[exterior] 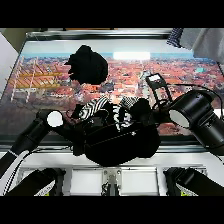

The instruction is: Fold the clothes and pants, and hang the long-sleeved shirts on hangers.

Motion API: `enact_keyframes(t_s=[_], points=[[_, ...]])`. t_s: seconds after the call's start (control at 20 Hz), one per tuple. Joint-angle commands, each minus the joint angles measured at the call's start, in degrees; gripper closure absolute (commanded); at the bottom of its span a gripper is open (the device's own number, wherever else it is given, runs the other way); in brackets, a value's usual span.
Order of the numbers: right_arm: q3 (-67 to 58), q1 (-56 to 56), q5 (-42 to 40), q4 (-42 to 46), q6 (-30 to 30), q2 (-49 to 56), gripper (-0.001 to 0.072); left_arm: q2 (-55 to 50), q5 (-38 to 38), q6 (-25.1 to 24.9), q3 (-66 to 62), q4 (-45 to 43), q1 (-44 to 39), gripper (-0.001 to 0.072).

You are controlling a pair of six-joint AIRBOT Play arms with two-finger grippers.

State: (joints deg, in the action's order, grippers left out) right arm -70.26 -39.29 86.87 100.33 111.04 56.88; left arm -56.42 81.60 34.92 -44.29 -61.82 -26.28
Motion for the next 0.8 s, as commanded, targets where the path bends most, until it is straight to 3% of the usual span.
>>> enact_keyframes(t_s=[0.0,0.45,0.75], points=[[-0.33,-2.49,-4.02,-3.52,1.73,0.00,0.0699,0.04,-2.36,0.00,0.02,1.64,-0.04,0.0696],[-0.63,-9.40,-8.59,-4.96,6.03,-0.04,0.0699,0.04,-3.80,0.76,0.02,1.57,-0.02,0.0696],[-1.55,-8.13,-1.42,3.54,12.26,-2.62,0.0699,0.07,-1.77,7.13,0.02,1.38,0.00,0.0696]])
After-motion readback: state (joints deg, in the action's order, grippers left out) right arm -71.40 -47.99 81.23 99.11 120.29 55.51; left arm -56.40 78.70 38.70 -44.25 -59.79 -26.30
